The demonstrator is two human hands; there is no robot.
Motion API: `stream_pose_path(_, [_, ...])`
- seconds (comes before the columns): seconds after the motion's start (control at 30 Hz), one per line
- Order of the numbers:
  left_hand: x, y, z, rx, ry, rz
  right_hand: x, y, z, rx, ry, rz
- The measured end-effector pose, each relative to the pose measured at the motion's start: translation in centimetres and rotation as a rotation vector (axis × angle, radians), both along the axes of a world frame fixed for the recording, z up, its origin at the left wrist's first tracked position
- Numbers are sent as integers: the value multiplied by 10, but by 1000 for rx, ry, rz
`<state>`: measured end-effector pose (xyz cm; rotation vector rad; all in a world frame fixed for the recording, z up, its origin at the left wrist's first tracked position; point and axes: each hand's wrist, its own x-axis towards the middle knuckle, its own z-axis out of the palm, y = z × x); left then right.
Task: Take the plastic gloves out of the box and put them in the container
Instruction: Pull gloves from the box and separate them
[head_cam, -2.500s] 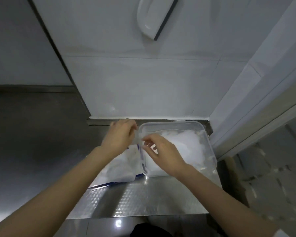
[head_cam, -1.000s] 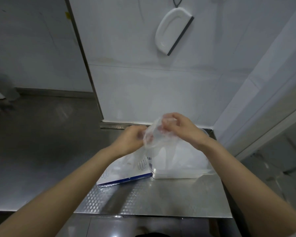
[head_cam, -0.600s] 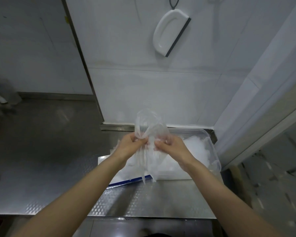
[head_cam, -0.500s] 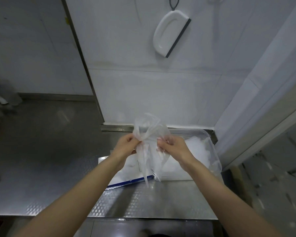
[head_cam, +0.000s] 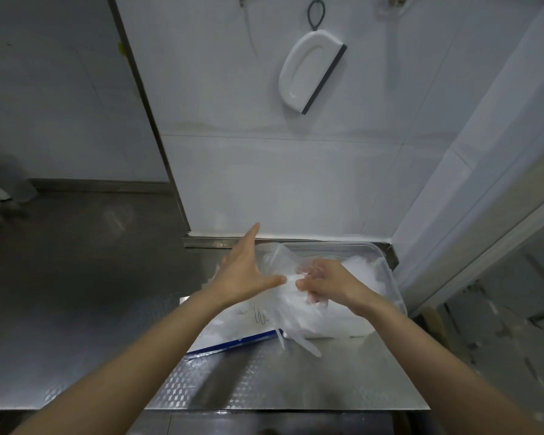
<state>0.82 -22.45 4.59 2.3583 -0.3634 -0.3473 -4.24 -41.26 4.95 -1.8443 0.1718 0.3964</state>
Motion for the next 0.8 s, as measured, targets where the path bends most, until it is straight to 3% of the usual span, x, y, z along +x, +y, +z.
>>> stream_pose_path(0.2, [19, -1, 3, -37, 61, -26, 4, -25, 1, -64, 1, 58])
stream_pose_path(0.43, [11, -5, -1, -402, 420, 225, 5, -39, -15, 12, -3, -235])
stream_pose_path(0.6, [2, -15, -6, -712, 612, 414, -2, -33, -26, 21, 102, -167])
stream_pose_path(0.73, [-4, -20, -12, -487, 565, 263, 0, -29, -27, 86, 45, -208])
stream_pose_path(0.8, [-4, -21, -17, -481, 505, 298, 3, -28, -28, 126, 5, -291])
